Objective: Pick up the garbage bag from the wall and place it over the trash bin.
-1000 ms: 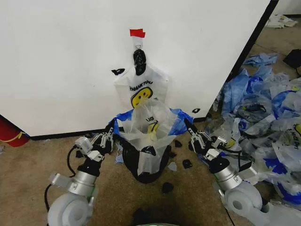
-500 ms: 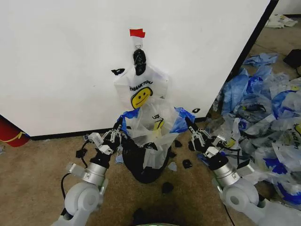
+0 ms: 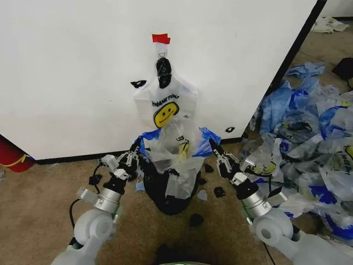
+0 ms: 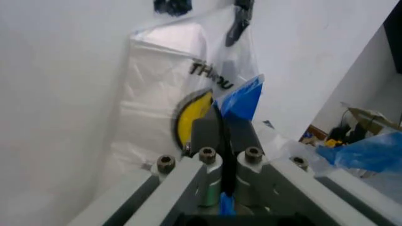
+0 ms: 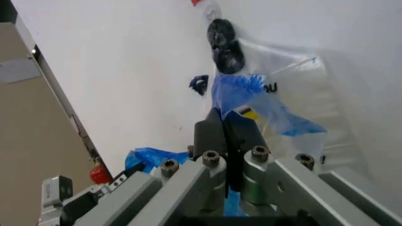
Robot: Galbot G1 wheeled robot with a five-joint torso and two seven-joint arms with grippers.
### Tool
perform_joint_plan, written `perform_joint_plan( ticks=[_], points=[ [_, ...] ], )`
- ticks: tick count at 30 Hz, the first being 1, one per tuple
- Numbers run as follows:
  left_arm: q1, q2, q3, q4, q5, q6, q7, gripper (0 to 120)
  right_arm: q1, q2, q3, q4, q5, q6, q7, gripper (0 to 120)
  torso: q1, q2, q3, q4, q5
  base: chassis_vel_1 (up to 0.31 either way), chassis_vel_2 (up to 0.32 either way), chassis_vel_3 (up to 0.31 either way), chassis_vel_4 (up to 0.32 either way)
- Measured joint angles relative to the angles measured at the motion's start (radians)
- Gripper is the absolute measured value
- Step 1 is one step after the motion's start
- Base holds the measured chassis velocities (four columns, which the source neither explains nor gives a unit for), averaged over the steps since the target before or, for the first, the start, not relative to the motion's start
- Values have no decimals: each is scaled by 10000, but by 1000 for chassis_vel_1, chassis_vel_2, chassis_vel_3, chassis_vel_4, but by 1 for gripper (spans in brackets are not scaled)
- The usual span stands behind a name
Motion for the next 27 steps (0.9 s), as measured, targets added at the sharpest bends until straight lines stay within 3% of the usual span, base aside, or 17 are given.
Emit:
perform_joint_plan(
  ticks=[10,27],
  points=[
    [66,113,-221,242,-8,-208,169,0,492,250,-702,-316,-300,35,97,0,0,0,0,0,1,0,0,0,0],
    [133,-433,202,1044,366,-647,569,0,296,366,-767,-1239,-486,389,-405,0,-1,0,0,0,1,0,0,0,0]
  ],
)
